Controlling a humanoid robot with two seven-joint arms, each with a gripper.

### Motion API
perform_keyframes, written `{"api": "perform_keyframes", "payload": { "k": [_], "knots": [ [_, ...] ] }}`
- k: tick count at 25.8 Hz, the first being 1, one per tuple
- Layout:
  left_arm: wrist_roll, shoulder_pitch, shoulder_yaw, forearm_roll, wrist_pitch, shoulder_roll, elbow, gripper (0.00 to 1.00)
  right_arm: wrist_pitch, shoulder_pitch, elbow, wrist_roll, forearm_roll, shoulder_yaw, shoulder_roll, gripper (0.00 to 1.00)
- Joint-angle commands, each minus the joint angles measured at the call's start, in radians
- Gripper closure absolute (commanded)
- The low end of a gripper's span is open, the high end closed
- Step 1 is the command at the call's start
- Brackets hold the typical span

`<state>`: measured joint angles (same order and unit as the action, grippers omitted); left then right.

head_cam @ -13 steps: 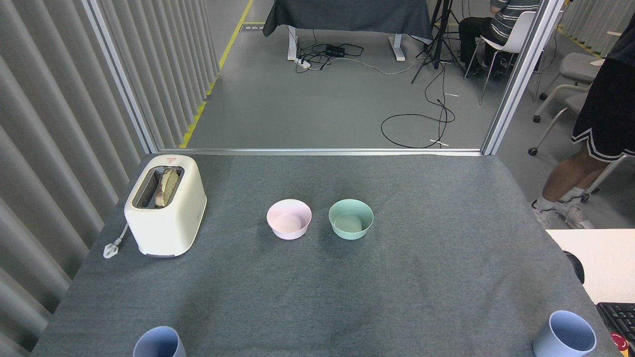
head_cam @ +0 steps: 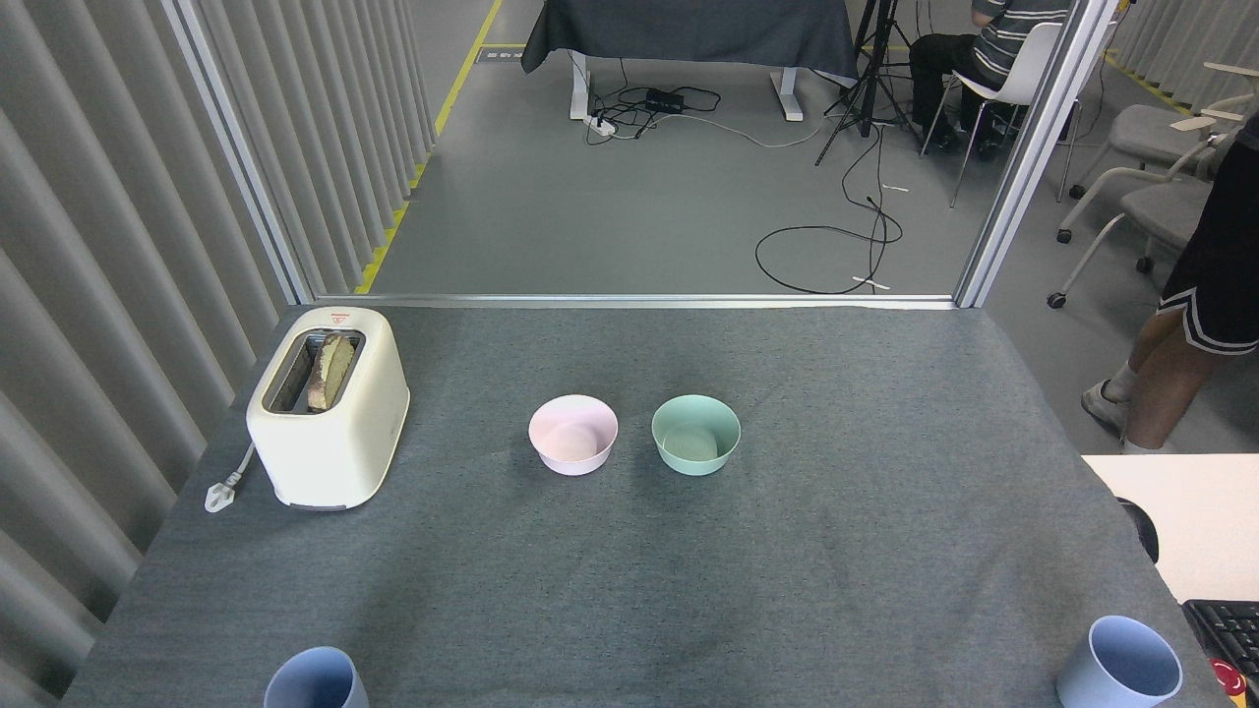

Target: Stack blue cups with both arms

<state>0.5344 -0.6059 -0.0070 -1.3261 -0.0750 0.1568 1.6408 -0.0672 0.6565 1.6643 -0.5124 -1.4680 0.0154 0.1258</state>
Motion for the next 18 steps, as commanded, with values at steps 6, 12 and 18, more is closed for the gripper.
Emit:
{"api": "perform_keyframes", "payload": {
  "k": [6, 12, 18],
  "knots": [
    [-0.040, 0.075, -0.002, -0.015, 0.015, 0.003, -0.069, 0.01, 0.001, -0.002, -0.003, 0.000, 0.000, -0.002, 0.000, 0.00],
    [-0.054, 0.126, -0.002, -0.030, 0.015, 0.009, -0.118, 0.01, 0.003, -0.002, -0.014, 0.002, -0.002, -0.009, 0.000, 0.00],
    [-0.054, 0.202, -0.002, -0.031, 0.015, 0.007, -0.188, 0.01, 0.003, -0.002, -0.017, 0.002, -0.003, -0.011, 0.002, 0.00]
  ]
}}
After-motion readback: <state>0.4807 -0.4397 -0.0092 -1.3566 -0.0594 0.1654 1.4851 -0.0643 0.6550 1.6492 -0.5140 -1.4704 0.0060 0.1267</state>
